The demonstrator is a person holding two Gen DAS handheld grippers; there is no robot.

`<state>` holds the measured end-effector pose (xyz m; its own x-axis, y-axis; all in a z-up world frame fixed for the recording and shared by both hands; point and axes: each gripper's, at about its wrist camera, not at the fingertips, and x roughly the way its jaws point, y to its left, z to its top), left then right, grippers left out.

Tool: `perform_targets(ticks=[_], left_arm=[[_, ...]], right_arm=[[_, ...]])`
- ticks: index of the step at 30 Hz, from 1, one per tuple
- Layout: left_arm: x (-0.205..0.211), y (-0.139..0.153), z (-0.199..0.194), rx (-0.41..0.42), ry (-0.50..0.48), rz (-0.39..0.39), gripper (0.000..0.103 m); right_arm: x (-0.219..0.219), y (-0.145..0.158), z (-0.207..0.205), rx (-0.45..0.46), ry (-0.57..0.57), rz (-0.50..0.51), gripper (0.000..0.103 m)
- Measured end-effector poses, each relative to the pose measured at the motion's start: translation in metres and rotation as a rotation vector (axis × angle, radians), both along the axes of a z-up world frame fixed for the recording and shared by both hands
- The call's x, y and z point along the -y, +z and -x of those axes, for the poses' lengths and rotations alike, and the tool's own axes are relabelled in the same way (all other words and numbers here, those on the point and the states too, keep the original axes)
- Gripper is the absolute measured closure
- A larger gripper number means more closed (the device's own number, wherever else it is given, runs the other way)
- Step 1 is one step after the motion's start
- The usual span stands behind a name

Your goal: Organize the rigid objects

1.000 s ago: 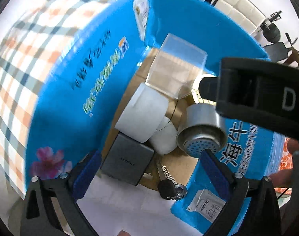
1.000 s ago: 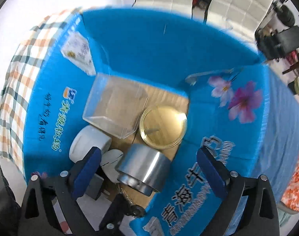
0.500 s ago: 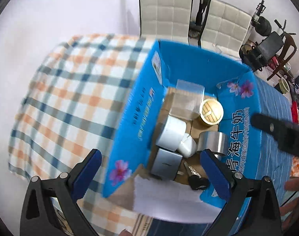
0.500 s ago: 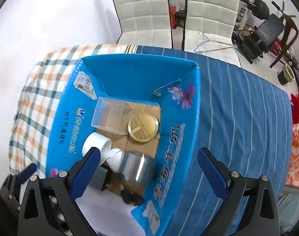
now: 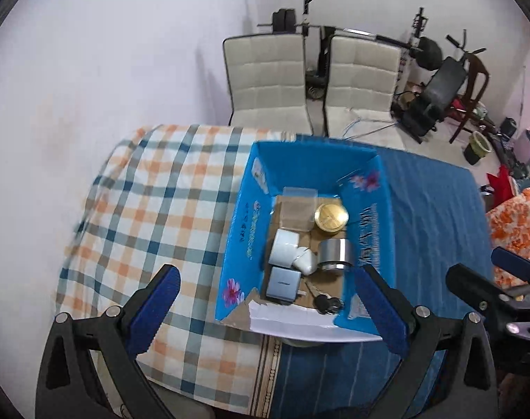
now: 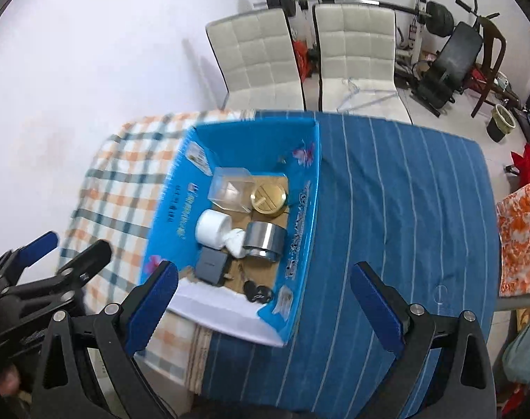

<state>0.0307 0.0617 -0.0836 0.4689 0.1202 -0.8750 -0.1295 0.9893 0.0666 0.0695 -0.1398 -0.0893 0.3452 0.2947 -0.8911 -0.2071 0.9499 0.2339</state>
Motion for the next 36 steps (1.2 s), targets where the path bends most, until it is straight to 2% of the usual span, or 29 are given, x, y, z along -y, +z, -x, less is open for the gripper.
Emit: perform_targets(ticks=[5,8,17,22,26,36], left_arm=[[0.008,0.038,0.016,0.054,-0.008,0.025,0.0],[0.01,0.059,0.025,0.079,-0.011,0.028,0.0],[0.019,0.09,0.049,0.104,-0.022,0.045,0.0],[0.022,0.097,0.053,0.123,-0.026,0.035,0.0],[0.027,0.098,0.052,0.131,-0.04,0.011,0.0],[0.028,0.081,0.042,0.098,-0.055,0.006,0.0]], right_arm=[[0.021,0.063,0.031,0.097,-0.042,-0.031,0.002],[0.029,0.091,0.045,0.124,-0.061,-0.023,0.002],[0.044,0.14,0.074,0.151,-0.042,-0.054,0.002],[0.047,0.146,0.077,0.12,-0.063,-0.059,0.002],[0.047,0.147,0.08,0.13,-0.071,-0.044,0.002],[0.047,0.127,0.072,0.141,-0.13,0.045,0.002]])
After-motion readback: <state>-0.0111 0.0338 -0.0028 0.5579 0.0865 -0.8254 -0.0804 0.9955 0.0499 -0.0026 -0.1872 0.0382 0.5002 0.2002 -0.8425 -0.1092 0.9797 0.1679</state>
